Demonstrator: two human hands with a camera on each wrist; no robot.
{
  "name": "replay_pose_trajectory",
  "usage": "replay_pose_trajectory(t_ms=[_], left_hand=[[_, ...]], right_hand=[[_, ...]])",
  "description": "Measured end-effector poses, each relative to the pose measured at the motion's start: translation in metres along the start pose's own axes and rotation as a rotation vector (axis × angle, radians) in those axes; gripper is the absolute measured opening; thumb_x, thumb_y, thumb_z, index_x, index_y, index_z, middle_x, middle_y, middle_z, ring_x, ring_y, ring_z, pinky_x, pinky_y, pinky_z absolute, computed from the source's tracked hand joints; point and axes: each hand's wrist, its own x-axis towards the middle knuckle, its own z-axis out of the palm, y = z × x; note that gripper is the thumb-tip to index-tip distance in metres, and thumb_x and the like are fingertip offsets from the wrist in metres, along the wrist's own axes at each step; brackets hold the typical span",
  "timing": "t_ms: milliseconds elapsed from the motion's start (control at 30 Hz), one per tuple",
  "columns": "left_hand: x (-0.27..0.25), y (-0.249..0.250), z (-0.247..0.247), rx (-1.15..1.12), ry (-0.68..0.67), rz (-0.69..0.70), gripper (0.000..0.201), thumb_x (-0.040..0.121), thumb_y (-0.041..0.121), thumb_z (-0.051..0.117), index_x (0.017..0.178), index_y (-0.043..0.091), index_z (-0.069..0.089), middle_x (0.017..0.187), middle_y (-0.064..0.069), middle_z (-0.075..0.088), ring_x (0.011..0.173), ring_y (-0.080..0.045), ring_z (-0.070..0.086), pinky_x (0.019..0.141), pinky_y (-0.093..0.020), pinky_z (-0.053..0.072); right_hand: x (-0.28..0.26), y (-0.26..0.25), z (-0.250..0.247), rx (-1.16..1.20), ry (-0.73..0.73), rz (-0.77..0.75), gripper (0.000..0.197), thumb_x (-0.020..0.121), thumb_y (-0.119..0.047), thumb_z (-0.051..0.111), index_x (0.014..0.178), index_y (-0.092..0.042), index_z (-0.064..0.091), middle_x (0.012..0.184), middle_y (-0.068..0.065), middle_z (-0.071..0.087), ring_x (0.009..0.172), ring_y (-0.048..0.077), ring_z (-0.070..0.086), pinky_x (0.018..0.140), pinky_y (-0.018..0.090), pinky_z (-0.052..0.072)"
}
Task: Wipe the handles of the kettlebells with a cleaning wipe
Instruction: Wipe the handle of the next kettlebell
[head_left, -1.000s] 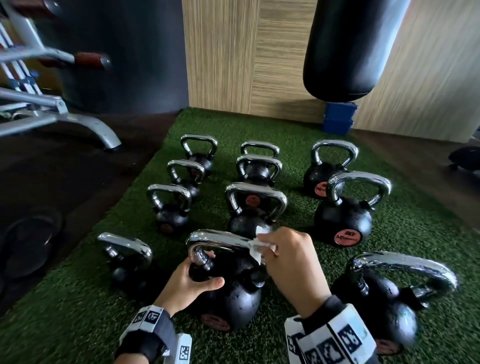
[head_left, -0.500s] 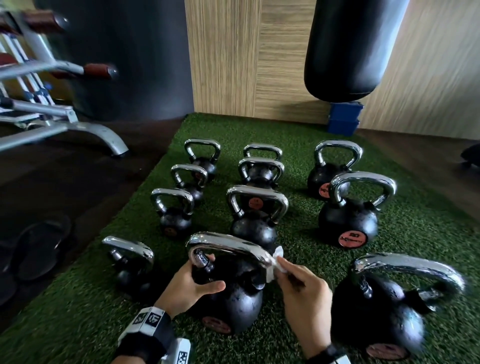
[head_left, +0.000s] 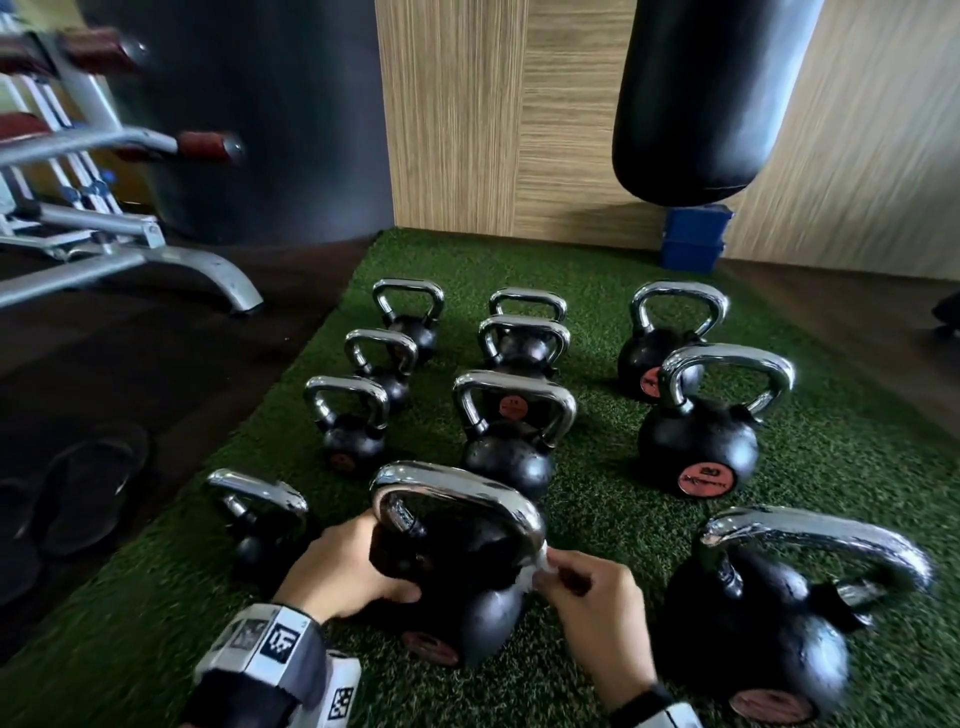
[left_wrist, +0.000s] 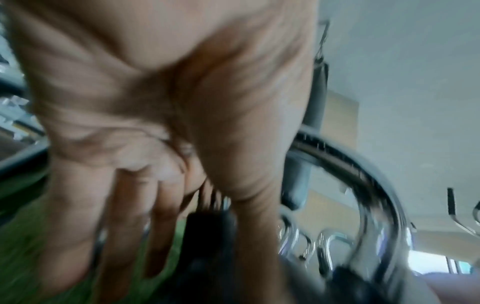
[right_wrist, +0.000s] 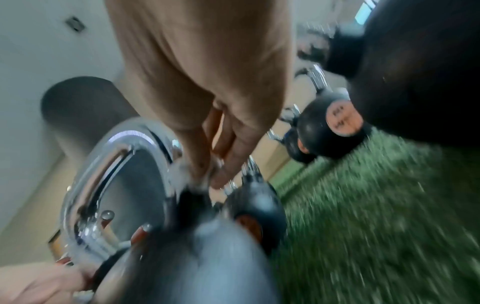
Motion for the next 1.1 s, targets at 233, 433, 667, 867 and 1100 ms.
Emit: replay_pose_trajectory(t_ms=[233,433,667,867,1100], left_hand=[[-0.023,0.037,-0.058,-0.566,0.607,0.605,0.036,0.095,0.009,0.069,0.127,0.024,0.070,0.115,0.014,0.075,0.110,-0.005,0.070,0.094,-0.020,0.056],[-0.033,0.083,-0.067,-0.935,-0.078,0.583,0.037,0.091,0.040,0.064,0.124,0.026,0.073,0.129,0.002,0.071,0.122,-0.020,0.067,0.095,-0.026,0.057],[-0.028,0.073,-0.067,-1.074,-0.047,0.608,0.033,0.090,0.028,0.071,0.120,0.015,0.075,0.120,-0.008,0.075,0.115,-0.022,0.070,0.092,-0.026,0.058],[-0.031,0.051,-0.063,-0.586,0.472,0.577,0.027,0.090,0.026,0.072,0.117,0.026,0.074,0.112,0.018,0.075,0.103,0.005,0.070,0.091,-0.011,0.053],[-0.035,0.071,-0.035,-0.071,0.548,0.679,0.031,0.097,0.021,0.067,0.128,0.019,0.071,0.123,0.014,0.071,0.115,-0.001,0.062,0.100,-0.024,0.051]], right_hand=[[0.009,-0.069,-0.057,-0.010,-0.020,-0.290,0.034,0.070,-0.013,0.088,0.090,-0.040,0.079,0.082,-0.022,0.075,0.074,-0.009,0.069,0.067,0.005,0.049],[0.013,-0.137,-0.038,0.172,-0.108,-0.506,0.043,0.067,-0.025,0.092,0.102,-0.034,0.068,0.086,-0.018,0.077,0.079,0.001,0.073,0.071,0.014,0.054],[0.023,-0.149,-0.013,0.018,0.124,-0.637,0.044,0.063,-0.034,0.092,0.097,-0.034,0.065,0.085,-0.014,0.060,0.071,0.007,0.059,0.061,0.018,0.048],[0.020,-0.063,-0.017,0.067,-0.006,-0.375,0.064,0.072,-0.020,0.082,0.125,-0.045,0.058,0.114,-0.016,0.059,0.097,0.008,0.063,0.078,0.024,0.055],[0.020,0.011,0.022,0.086,-0.264,-0.116,0.027,0.067,-0.026,0.090,0.088,-0.024,0.074,0.085,-0.006,0.077,0.084,0.014,0.073,0.081,0.035,0.059]])
